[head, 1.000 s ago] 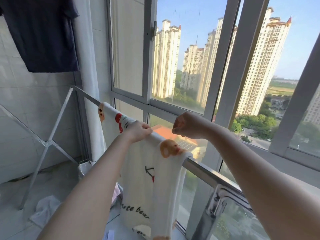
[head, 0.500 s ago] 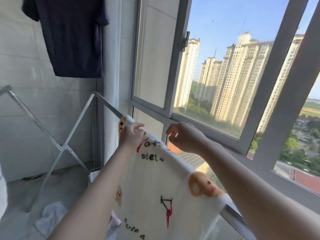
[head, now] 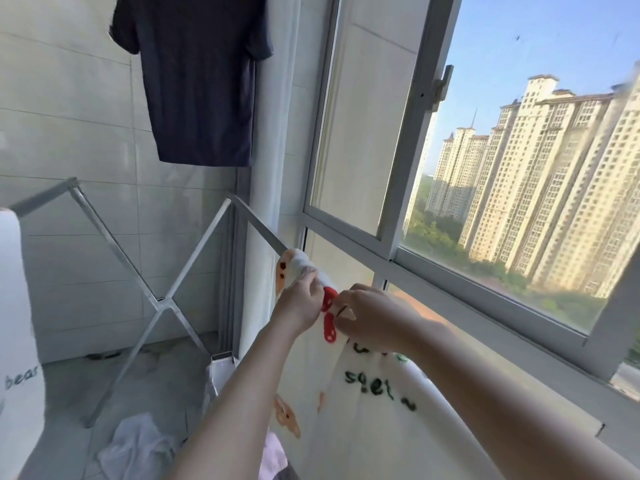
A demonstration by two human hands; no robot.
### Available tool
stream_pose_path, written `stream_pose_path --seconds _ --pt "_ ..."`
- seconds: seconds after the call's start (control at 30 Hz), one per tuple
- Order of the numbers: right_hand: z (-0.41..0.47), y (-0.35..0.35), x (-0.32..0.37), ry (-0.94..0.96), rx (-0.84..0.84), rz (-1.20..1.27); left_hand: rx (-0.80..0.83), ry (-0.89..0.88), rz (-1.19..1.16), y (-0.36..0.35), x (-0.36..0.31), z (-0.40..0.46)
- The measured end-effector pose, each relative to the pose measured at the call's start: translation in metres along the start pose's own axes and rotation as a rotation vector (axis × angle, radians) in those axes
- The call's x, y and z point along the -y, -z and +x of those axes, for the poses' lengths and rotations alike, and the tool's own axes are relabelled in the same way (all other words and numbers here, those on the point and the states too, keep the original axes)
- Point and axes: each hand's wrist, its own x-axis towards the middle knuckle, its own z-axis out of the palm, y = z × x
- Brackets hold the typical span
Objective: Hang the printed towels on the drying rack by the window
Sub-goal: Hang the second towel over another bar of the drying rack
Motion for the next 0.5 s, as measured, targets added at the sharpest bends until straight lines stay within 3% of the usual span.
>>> stream_pose_path --seconds 0.37,0.5 --pt "0.027 -0.01 0.01 0.055 0.07 -0.129 0.021 0.121 0.163 0.013 0.026 0.084" --pt "0.027 -0.012 0.004 0.03 0.106 -0.095 -0.009 0.119 0.031 0.011 0.027 0.089"
